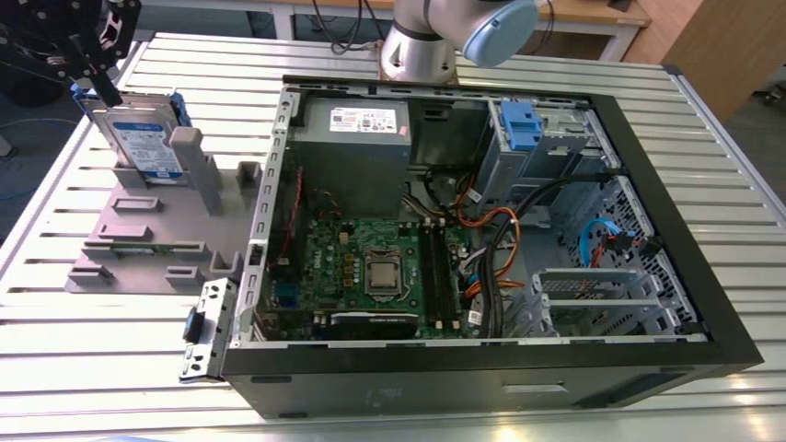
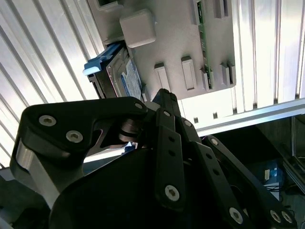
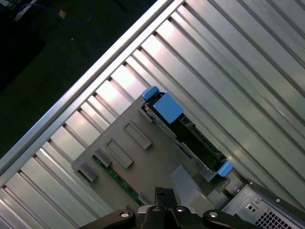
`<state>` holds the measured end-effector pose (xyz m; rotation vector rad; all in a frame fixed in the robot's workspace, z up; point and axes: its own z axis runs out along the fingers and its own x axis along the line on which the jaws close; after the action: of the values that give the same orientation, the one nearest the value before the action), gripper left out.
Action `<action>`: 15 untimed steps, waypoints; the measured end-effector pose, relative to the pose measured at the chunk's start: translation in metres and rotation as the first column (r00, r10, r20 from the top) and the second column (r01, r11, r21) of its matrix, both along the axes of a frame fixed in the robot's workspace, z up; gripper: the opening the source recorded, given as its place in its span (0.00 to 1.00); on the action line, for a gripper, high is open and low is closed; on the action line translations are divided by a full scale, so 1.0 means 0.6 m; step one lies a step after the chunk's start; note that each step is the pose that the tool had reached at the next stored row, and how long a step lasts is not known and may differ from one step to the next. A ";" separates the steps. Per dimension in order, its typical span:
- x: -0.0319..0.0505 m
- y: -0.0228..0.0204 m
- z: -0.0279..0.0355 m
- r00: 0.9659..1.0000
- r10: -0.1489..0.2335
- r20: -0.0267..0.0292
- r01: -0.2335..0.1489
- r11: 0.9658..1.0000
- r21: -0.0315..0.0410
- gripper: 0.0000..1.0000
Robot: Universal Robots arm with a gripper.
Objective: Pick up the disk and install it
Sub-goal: 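Pick up the disk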
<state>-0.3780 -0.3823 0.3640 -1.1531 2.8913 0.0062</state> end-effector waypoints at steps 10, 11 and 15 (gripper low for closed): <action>0.000 0.0000 0.000 1.000 0.010 0.000 -0.010 1.000 0.000 0.11; 0.000 0.0000 0.000 1.000 0.011 0.000 -0.011 1.000 0.000 0.11; 0.000 0.0000 0.000 1.000 0.015 0.000 -0.015 1.000 0.000 0.11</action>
<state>-0.3779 -0.3823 0.3640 -1.1745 2.8826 0.0066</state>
